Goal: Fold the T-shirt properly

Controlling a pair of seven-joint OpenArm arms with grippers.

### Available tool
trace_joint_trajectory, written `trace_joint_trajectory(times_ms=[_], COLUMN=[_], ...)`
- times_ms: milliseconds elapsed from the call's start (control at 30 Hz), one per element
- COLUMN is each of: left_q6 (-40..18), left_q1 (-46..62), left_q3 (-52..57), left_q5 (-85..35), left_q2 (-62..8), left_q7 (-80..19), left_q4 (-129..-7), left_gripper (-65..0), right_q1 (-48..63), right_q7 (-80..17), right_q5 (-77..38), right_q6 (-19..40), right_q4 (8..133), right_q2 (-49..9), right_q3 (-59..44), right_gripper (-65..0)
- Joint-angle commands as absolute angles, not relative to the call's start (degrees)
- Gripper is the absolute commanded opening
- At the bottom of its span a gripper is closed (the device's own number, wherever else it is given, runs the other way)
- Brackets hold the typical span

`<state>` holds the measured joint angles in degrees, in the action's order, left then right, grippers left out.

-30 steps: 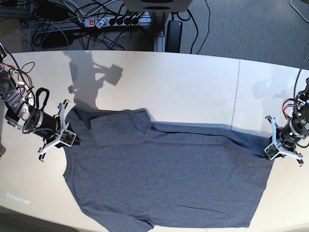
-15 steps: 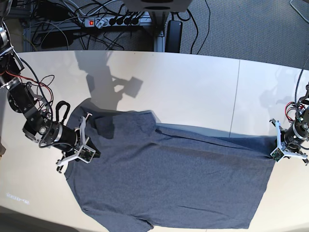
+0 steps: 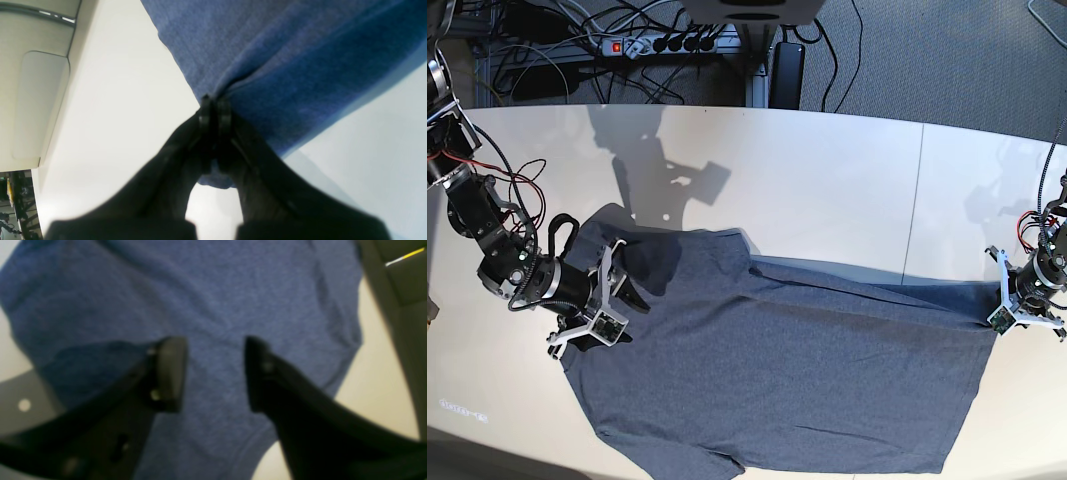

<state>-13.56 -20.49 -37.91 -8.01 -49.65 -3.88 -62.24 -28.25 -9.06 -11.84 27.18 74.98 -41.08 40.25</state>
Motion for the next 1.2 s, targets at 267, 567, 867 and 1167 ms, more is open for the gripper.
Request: trace_joint_trajectory(times_ms=[267,567,867,1167], left_q6=[-13.8,-13.7,-13.7,-13.7], left_q1=[-21.9,-21.9,-21.9,-21.9], left_q3=[-37.3,-37.3,-37.3,-37.3], left_q5=[-9.0,-9.0,-9.0,-9.0], left_q2=[-49.9,-48.6,-48.6,-48.4], left_q7=[-3.9,-4.7,-4.8,-4.6], left_q4=[-62.5,-62.5,-62.4,-59.2], left_gripper=[-65.0,-65.0,-65.0,-65.0], right_q1=[-27.1,-26.8,-24.2,-17.4], right_q7=[-9.3,-10.2,-21.3,-26.9], right_q5=[-15.4,-13.8,-21.2,-19.5], right_q6=[31.4,31.3,31.4,31.4], right_q4=[75.5,75.4,79.1,90.7], right_q2=[-41.7,-40.6,-40.6,-43.0], right_q3=[39.5,39.5,39.5,39.0], right_gripper=[-31.6,-32.1,-32.0,-32.0])
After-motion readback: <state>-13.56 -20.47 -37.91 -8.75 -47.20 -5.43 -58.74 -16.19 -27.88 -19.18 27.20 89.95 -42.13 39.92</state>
